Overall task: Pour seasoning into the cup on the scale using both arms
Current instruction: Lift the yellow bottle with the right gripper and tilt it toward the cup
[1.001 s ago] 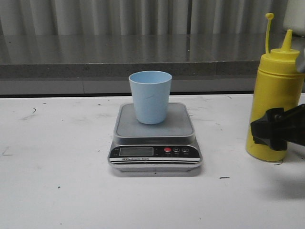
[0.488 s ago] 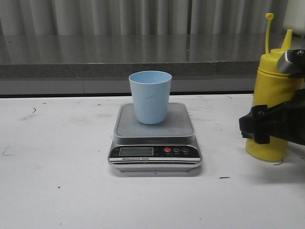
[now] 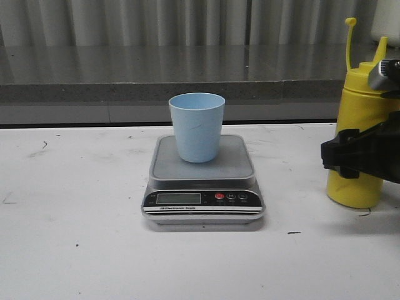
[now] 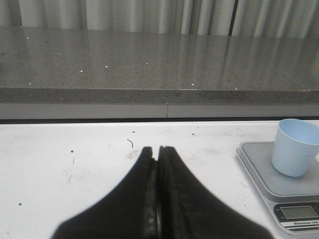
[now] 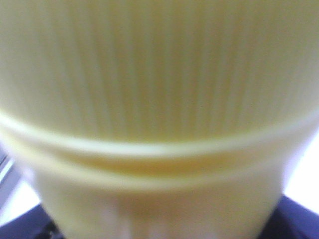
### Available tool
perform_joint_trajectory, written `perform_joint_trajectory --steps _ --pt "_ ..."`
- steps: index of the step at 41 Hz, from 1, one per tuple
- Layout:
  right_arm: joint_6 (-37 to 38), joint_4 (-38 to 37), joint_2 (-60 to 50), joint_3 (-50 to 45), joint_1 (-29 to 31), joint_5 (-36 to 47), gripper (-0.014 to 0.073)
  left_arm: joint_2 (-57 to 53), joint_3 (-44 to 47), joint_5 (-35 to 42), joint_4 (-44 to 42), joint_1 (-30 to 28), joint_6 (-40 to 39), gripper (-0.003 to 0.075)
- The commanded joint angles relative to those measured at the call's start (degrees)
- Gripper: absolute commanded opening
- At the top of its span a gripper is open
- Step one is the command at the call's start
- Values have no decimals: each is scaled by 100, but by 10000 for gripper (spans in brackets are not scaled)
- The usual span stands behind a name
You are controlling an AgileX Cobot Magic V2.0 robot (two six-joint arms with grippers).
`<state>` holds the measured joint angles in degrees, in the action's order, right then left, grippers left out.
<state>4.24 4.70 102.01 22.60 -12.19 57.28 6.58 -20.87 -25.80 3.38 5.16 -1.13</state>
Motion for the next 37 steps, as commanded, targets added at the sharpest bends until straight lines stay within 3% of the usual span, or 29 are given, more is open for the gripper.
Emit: perform_joint_trajectory --steps 1,9,18,31,37 --pt "15 -20 -318 99 -12 729 285 54 -144 479 60 -2 -33 -20" --pt "-382 -789 -916 210 -12 270 328 54 -144 470 60 -2 -33 -20" --pt "-941 -1562 -1629 873 -12 -1812 328 54 -144 470 60 -2 -33 -20" --pt "-946 -2866 -1963 2503 -100 -5393 328 54 -144 470 60 -2 -33 -20" --pt "-946 -3547 -1963 3100 -422 -6445 328 54 -144 470 60 -2 -33 -20"
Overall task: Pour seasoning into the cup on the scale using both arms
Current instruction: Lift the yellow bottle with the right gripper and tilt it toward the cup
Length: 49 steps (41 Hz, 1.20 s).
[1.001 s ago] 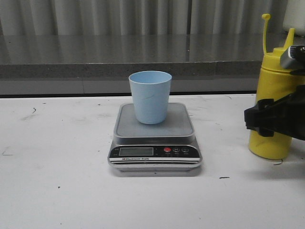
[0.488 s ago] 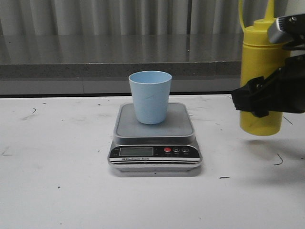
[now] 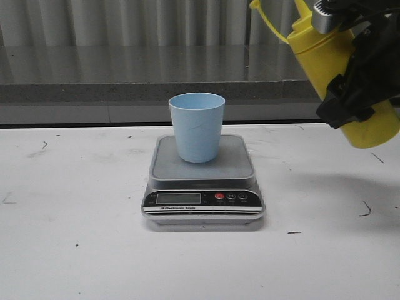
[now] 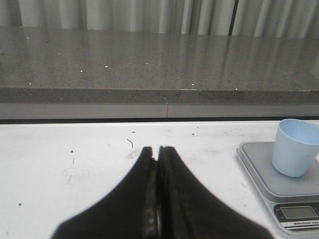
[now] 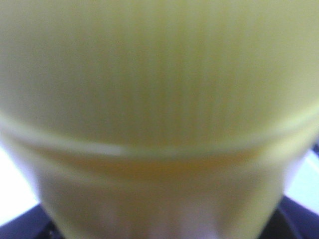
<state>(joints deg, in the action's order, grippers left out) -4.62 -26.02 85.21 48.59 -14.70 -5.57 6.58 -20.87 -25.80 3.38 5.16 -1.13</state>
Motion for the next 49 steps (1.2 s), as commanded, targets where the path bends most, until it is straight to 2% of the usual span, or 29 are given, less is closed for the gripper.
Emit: perform_joint_trajectory --steps 1,8,13,20,37,49 --pt "-60 -567 -284 589 -251 -237 328 54 -144 470 60 -2 -33 -20" --pt "-60 -1510 -231 1010 -705 -740 328 54 -144 470 60 -2 -33 -20" --pt "-60 -2080 20 1357 -911 -1560 328 54 -144 470 60 -2 -33 -20" --pt "-60 -2528 483 1870 -1128 -2398 328 54 -144 470 60 -2 -33 -20" --pt "-55 -4283 959 2059 -1861 -3155 328 54 -144 470 60 -2 -33 -20" --pt "101 -4421 960 2059 -1874 -3245 328 54 -144 470 60 -2 -33 -20"
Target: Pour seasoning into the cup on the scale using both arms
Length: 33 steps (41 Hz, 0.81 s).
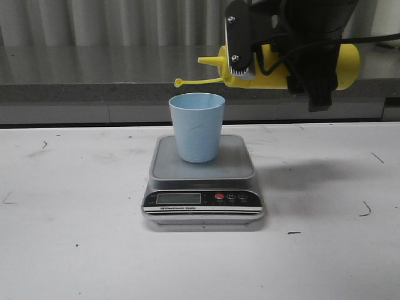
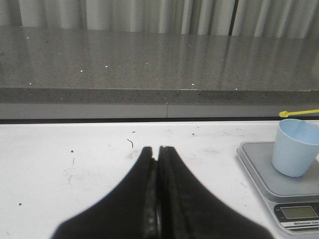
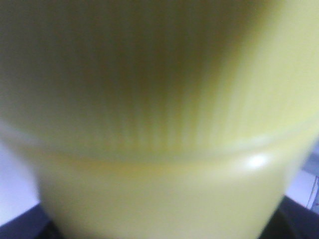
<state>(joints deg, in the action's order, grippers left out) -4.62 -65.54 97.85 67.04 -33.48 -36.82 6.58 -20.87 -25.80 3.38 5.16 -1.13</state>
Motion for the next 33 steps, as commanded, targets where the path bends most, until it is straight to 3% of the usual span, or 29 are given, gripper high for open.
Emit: perform_joint_trajectory --steps 1,16,25,33 --pt "205 -469 -304 213 4 -119 328 54 -144 470 60 -2 -33 -20" --pt "3503 -471 -304 213 15 229 328 54 -144 470 60 -2 -33 -20" --pt "4998 -471 -438 213 181 284 328 54 -144 470 60 -2 -33 -20" --pt "5854 -464 -777 213 602 695 328 54 -144 470 60 -2 -33 -20"
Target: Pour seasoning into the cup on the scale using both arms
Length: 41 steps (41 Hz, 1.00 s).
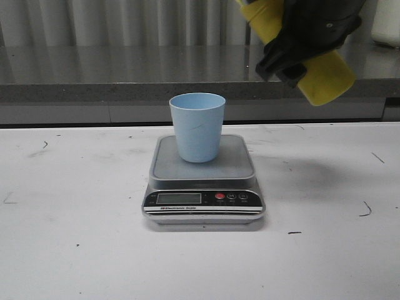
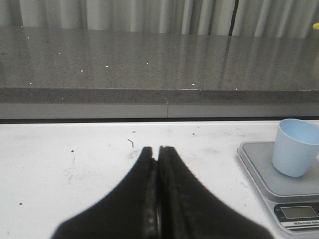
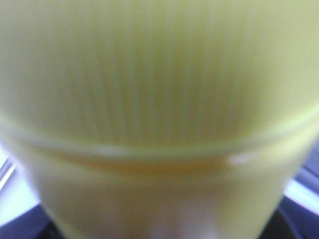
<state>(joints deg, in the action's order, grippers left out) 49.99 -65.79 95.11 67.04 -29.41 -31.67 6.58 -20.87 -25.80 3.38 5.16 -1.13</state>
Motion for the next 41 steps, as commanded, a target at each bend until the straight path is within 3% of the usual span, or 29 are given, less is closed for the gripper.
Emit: perform_joint_trajectory --steps 1,8,15,32,41 --pt "507 -433 -553 213 251 248 328 54 -144 470 60 -2 -33 -20" --pt "988 -329 -802 185 687 550 328 54 -144 470 60 -2 -33 -20" --pt "995 -110 -889 185 980 640 328 54 -144 470 60 -2 -33 -20" --pt "1325 -58 -960 -396 1307 921 328 54 -144 470 60 -2 -33 -20" --pt "1541 -58 -1282 -771 1339 1491 328 54 -144 468 60 -2 -33 -20"
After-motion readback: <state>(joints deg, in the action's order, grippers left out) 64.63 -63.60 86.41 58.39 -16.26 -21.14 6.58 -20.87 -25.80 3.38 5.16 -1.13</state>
